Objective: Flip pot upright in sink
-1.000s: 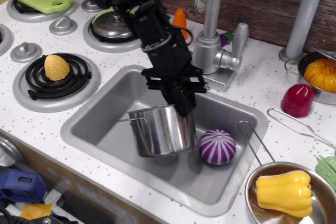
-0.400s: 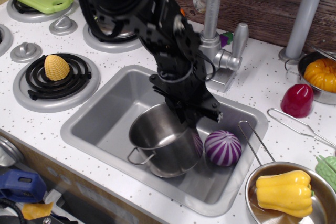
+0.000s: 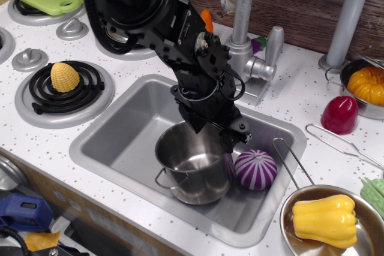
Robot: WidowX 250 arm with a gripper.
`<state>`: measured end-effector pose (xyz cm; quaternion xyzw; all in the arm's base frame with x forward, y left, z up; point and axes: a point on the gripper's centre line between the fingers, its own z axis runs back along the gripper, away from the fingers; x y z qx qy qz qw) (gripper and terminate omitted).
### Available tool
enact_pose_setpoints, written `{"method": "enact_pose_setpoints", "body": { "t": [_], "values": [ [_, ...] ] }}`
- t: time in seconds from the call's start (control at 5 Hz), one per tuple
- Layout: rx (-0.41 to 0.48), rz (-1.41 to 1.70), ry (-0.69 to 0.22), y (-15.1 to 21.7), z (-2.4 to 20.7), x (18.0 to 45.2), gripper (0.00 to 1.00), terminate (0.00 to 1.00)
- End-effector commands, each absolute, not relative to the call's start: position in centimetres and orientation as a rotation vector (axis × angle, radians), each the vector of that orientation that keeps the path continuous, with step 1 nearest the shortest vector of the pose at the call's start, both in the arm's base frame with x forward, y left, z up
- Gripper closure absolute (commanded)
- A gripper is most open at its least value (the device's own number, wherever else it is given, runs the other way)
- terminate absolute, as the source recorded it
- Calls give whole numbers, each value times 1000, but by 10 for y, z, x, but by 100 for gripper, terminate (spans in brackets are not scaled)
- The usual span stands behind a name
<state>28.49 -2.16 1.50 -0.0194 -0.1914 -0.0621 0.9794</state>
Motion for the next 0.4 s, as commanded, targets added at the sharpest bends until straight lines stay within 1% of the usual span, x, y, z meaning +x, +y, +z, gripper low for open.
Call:
{"method": "enact_pose_setpoints", "body": {
  "t": [0.0,0.2],
  "values": [
    [-34,-129,-436,-19,29,291,0,0],
    [-34,-129,-436,-19,29,291,0,100]
  ]
}}
